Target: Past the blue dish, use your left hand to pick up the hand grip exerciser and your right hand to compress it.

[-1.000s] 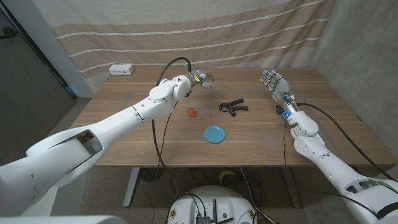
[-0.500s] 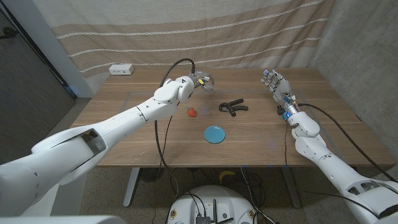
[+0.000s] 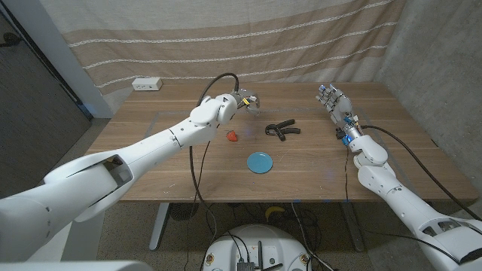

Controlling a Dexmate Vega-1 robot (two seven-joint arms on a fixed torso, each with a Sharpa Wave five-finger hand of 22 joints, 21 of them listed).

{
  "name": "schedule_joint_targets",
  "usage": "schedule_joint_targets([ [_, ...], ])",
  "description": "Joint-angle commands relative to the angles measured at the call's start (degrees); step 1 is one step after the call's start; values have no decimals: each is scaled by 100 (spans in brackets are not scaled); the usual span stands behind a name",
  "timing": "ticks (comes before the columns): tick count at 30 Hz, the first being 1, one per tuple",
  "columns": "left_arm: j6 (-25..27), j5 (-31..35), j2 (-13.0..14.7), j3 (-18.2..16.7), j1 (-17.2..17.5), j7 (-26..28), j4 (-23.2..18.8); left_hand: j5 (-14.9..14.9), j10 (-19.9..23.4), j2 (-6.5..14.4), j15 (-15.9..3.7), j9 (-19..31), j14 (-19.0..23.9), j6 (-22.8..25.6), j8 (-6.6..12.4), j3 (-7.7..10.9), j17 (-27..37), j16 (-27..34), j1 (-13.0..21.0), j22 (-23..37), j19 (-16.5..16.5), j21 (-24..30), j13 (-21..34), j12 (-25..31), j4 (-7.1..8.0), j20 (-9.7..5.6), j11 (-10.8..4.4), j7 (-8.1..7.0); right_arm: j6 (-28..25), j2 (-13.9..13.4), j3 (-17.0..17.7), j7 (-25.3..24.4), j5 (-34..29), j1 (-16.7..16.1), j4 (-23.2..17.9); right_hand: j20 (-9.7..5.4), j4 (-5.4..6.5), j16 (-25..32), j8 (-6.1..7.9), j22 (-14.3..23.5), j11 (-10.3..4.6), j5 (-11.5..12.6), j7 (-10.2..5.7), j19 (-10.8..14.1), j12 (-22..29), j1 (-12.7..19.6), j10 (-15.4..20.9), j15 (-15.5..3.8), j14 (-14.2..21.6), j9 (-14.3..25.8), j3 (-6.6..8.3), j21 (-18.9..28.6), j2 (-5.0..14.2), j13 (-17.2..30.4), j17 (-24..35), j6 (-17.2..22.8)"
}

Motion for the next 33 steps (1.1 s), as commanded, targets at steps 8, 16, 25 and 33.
schedule_joint_targets([
  [8, -271, -69, -182, 61, 33, 375, 325, 0, 195, -83, -115, 23, 168, 210, 55, -102, 32, 51, 202, 17, 111, -24, 28, 37, 31, -26, -66, 8, -18, 13, -6, 28, 5, 48, 81, 37, -15, 21, 52, 20, 14, 55, -11, 11, 31, 34, 73, 16, 67, 18, -4, 41, 31, 23, 34, 83],
  [16, -405, -158, -289, 117, -30, 445, 507, 0, 258, -107, -131, 25, 210, 256, 54, -142, 33, 54, 252, 19, 147, -31, 29, 39, 44, -28, -80, 24, -8, 27, 0, 55, 23, 63, 133, 39, -13, 20, 56, 20, 29, 55, 4, 13, 29, 32, 80, 15, 66, 19, -6, 41, 32, 23, 37, 111],
  [25, -517, -208, -385, 203, -108, 516, 705, 1, 284, -96, -131, 29, 233, 299, 46, -176, 36, 49, 315, 23, 158, -50, 30, 22, 62, -20, -60, 47, 13, 60, 8, 97, 50, 99, 221, 43, -11, 20, 57, 20, 39, 56, 8, 13, 30, 30, 98, 27, 69, 21, -8, 41, 32, 24, 39, 141],
  [33, -578, -199, -480, 305, -200, 537, 898, 3, 324, -86, -144, 32, 258, 415, 65, -209, 38, 43, 404, 24, 196, -63, 32, 8, 62, -46, -81, 13, 25, 75, 15, 138, 69, 120, 282, 49, -12, 18, 58, 20, 38, 57, 10, 12, 29, 30, 108, 37, 69, 23, -9, 40, 33, 25, 40, 166],
])
